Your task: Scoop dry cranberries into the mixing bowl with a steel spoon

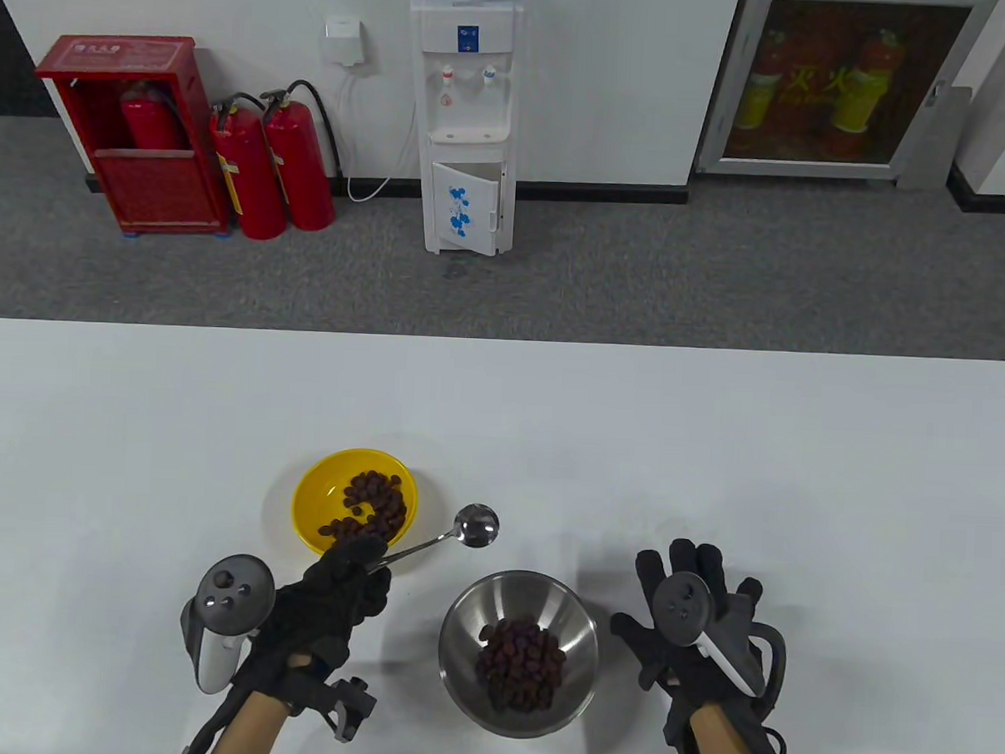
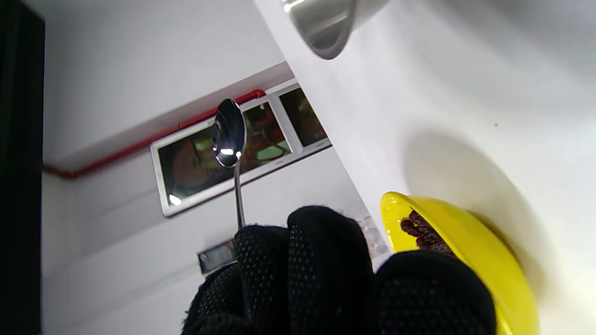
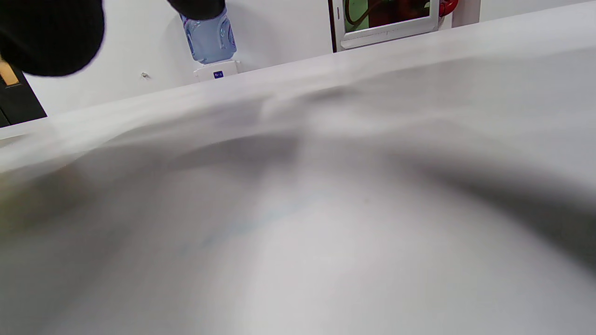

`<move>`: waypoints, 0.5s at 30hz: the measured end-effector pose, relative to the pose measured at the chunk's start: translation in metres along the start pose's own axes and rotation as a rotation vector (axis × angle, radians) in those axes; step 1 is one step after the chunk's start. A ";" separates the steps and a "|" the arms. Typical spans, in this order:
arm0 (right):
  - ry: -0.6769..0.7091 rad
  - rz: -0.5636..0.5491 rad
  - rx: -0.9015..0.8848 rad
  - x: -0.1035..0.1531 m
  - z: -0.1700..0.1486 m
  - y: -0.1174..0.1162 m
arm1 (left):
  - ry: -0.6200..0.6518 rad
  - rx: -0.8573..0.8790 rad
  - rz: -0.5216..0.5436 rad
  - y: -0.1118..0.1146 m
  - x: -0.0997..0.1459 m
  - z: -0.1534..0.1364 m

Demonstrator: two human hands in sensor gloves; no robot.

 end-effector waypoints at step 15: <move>-0.016 0.020 -0.012 0.001 -0.002 -0.003 | -0.316 0.369 0.116 -0.034 -0.004 -0.091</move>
Point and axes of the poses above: the tracker on the back of each hand, its own z axis roughly to the thumb side, its own x axis roughly from the fingertips to the wrist, y = z × x, the point moved 5 cm from there along -x, roughly from the wrist to the fingertips, and after that the axes turned 10 degrees about -x, right-handed, at the moved point
